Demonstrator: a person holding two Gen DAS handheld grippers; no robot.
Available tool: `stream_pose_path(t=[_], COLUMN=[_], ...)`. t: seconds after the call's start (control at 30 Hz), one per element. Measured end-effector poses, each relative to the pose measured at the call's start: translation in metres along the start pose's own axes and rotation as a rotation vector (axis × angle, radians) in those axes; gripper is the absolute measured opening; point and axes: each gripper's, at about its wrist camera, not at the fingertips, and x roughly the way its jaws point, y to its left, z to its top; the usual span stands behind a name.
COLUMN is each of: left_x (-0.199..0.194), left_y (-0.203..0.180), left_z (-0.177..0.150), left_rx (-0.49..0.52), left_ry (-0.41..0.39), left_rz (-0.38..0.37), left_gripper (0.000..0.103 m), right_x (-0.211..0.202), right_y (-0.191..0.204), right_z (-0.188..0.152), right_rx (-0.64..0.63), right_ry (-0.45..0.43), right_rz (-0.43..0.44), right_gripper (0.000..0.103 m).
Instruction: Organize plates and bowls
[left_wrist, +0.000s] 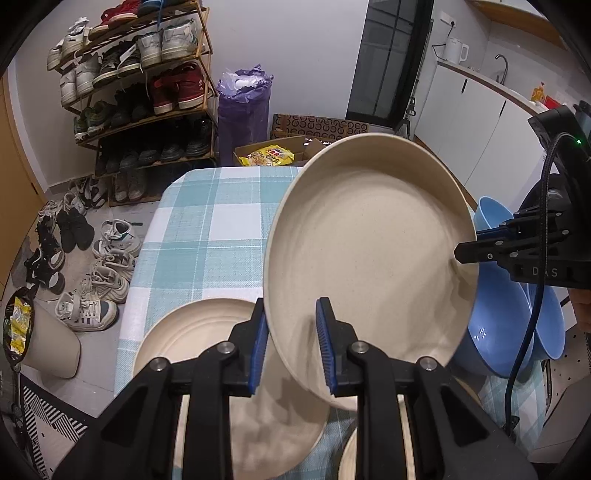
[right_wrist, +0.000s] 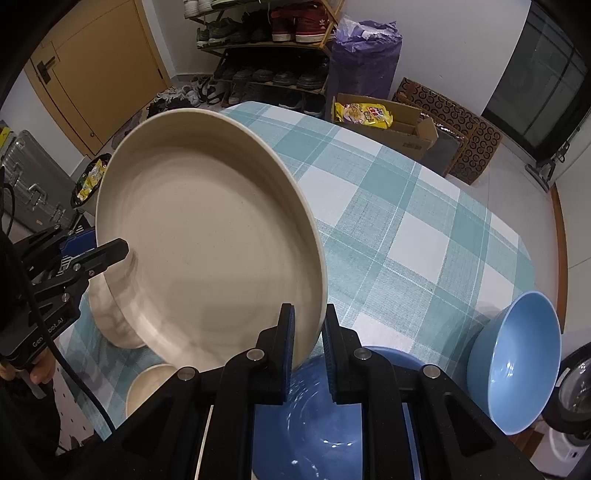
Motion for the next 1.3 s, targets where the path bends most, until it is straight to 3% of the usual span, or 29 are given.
stream_pose_path(t=[0.6, 1.3], left_x=[-0.030, -0.049], left_y=[-0.010, -0.020], left_z=[-0.036, -0.078], left_rx=[0.012, 0.002], left_ry=[0.004, -0.004], left_rz=[-0.021, -0.030], left_gripper=[0.023, 0.023], right_x=[-0.030, -0.034], right_y=[0.021, 0.041], right_z=[-0.042, -0.099], right_rx=[0.008, -0.001], right_ry=[-0.013, -0.001], right_rz=[0.038, 0.047], right_gripper=[0.015, 0.015])
